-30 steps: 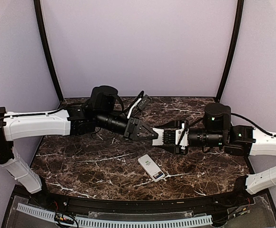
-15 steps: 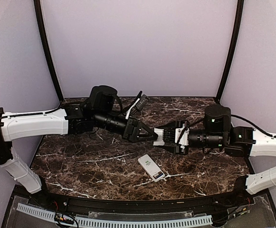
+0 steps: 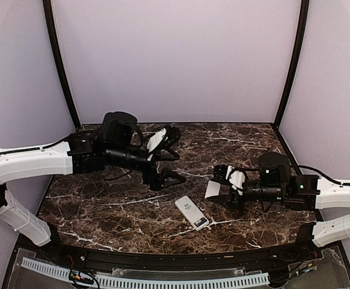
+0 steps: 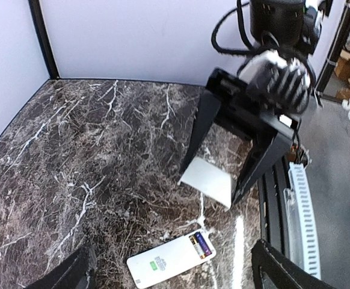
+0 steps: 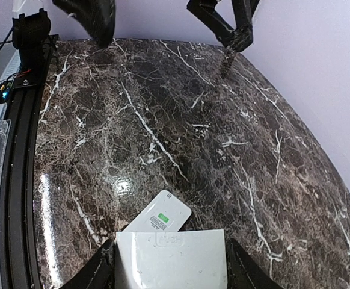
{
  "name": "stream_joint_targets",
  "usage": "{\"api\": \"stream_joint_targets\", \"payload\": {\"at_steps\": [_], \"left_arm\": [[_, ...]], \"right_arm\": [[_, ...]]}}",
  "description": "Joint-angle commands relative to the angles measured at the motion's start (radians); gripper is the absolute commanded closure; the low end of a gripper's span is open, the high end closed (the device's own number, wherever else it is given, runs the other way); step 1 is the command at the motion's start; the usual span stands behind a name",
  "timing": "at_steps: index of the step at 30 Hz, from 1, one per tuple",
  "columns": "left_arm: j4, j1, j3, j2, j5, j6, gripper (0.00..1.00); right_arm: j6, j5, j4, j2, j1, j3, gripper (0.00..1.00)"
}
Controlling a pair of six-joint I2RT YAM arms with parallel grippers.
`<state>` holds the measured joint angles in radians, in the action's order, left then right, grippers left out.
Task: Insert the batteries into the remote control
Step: Move the remote control without the battery cover to the center of the board.
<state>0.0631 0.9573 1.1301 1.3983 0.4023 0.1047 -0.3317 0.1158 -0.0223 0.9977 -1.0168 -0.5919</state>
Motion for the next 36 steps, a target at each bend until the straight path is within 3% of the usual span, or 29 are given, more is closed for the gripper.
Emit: {"api": "stream_joint_targets", "payload": {"at_steps": [1,5,7,13,22,36], "left_arm": [[0.071,-0.004,-0.033,0.096,0.068,0.332,0.11],[0.105,-0.004,-0.008,0.228,0.074,0.568,0.09],[0.204,-0.003,0.046,0.309,0.095,0.726,0.08],[0.368,0.006,0.225,0.518,0.138,0.932,0.02],[0.393,0.014,0.342,0.66,0.066,1.028,0.01],[0.496,0.014,0.378,0.747,-0.048,1.028,0.14]], "right_arm": [[0.143,-0.011,-0.059,-0.06,0.02,0.054,0.6],[0.199,-0.01,-0.072,-0.119,0.028,0.11,0.6],[0.237,-0.016,-0.086,-0.152,0.037,0.137,0.6],[0.285,-0.009,-0.088,-0.168,0.057,0.157,0.6],[0.284,0.053,-0.118,-0.165,0.096,0.168,0.59],[0.254,0.092,-0.141,-0.103,0.109,0.155,0.59]]}}
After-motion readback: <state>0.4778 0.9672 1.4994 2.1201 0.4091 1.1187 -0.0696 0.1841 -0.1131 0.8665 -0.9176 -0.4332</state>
